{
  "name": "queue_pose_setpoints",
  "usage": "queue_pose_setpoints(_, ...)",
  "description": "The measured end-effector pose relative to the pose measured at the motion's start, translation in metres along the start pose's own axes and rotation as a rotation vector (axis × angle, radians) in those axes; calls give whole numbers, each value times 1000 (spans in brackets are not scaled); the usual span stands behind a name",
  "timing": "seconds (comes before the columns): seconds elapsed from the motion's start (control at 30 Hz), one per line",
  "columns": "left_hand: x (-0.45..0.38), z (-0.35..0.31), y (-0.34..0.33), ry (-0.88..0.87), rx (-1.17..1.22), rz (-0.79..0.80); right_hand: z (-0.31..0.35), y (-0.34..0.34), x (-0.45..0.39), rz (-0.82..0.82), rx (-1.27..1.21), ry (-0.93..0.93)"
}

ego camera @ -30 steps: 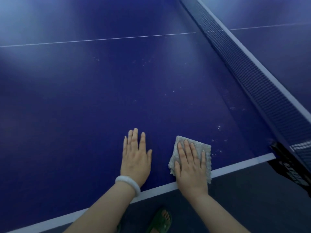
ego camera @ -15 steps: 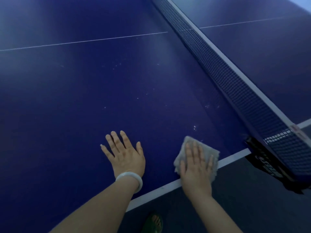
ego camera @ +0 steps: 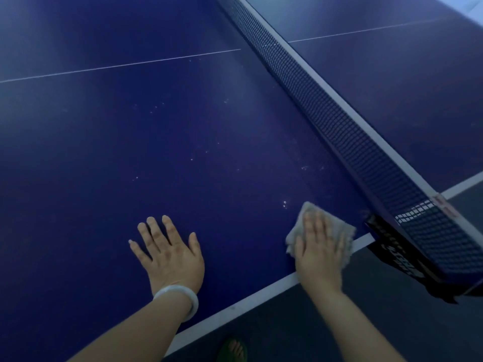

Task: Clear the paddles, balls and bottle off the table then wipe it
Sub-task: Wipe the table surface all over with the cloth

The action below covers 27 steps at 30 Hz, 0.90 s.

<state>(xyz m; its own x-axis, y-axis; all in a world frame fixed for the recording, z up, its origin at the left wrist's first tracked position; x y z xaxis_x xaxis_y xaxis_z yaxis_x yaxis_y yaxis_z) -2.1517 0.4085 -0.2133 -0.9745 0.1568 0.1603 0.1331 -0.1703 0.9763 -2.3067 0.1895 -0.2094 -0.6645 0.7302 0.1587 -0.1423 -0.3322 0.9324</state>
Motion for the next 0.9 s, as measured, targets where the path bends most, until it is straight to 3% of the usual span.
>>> queue_pose_setpoints(0.1, 0, -1, 1, 4, 1, -2, 26, -3, -19, -67, -37, -142)
queue_pose_setpoints(0.17, 0, -1, 1, 4, 10, -8, 55, -15, -14, -9, -70, 19)
queue_pose_setpoints(0.27, 0, 0, 0, 4, 3, -14, 73, -28, 14, 95, -20, 430)
queue_pose_setpoints(0.33, 0, 0, 1, 7, -1, -9, 54, -23, 14, 123, 15, 509)
queue_pose_setpoints(0.47, 1, 0, 6, 7, -17, 27, 5, -2, -19, -23, 22, 93)
queue_pose_setpoints(0.53, 1, 0, 8, 8, -26, 46, 2, 2, -28, -84, 18, -26)
queue_pose_setpoints(0.9, 1, 5, 18, -37, 144, 80, 2, -1, -31, -121, 18, -60)
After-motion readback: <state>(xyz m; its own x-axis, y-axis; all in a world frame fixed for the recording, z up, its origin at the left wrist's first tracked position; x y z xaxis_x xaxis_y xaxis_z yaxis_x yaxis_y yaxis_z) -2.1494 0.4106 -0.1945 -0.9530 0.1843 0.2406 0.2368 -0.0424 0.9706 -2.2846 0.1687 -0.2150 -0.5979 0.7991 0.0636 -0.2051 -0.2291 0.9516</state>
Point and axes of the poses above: each hand's wrist, its own x-axis away from the middle knuckle, its own y-axis out of the back of the hand, z = x × y, the point moved 1 cm from there along -x, towards the middle knuckle, and after that the axes turned 12 degrees about -x, right-handed, at the moved point
